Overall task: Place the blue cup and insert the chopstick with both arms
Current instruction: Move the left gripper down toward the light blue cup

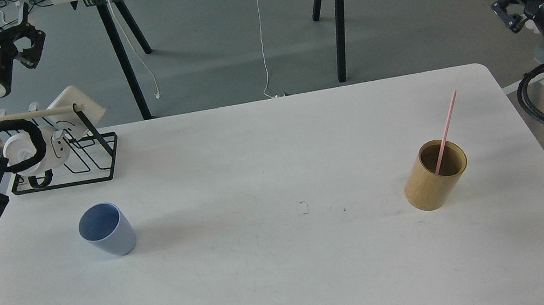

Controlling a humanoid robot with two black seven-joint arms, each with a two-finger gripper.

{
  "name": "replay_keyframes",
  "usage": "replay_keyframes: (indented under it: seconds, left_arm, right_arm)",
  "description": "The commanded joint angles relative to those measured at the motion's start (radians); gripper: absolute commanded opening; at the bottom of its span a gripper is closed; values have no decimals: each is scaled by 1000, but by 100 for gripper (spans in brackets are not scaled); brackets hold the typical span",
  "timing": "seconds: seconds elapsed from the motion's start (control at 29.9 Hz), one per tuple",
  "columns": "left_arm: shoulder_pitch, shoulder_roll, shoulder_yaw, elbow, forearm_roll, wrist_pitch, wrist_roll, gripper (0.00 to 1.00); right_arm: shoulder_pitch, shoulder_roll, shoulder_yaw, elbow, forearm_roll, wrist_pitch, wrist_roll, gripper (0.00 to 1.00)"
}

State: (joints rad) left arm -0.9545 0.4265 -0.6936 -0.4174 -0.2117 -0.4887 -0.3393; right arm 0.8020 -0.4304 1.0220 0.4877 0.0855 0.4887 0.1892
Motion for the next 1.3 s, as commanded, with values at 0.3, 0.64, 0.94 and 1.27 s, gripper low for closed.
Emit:
replay_keyframes:
  seconds: [0.3,0.64,0.94,1.27]
  left_arm:
    - [-4,15,40,-23,29,0,5,100]
    - [-9,199,65,-344,610,0,-12,100]
    - [56,454,80,-820,1228,0,-9,100]
    - [151,655,158,-1008,1724,0,-9,96]
  right_arm:
    - [0,-2,13,6,2,0,9,99]
    - [-27,-56,18,3,14,0,7,99]
    - [-38,-54,18,5,14,0,10,99]
    - [-66,-50,20,8,16,0,12,99]
